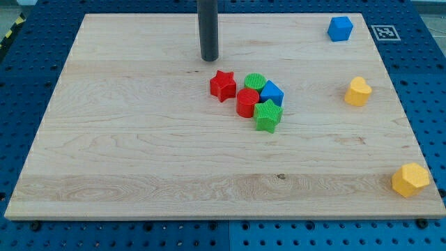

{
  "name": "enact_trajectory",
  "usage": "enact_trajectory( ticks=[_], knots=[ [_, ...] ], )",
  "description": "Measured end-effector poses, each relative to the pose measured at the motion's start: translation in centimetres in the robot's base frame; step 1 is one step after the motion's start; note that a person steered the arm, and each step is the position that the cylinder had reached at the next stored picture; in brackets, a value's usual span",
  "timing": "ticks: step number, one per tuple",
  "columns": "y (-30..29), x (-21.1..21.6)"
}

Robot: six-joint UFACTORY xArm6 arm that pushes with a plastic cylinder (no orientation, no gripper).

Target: Move the arm above to the yellow heart

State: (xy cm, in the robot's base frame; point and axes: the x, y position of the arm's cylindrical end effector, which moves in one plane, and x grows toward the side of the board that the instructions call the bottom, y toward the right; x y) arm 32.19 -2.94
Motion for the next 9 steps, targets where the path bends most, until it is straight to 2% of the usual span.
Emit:
enact_trajectory(
  ticks=[4,5,7,9],
  knots=[
    [0.4,-0.6],
    [1.7,-1.4],
    [8.6,-1.0],
    [10.8,-0.2]
  ],
)
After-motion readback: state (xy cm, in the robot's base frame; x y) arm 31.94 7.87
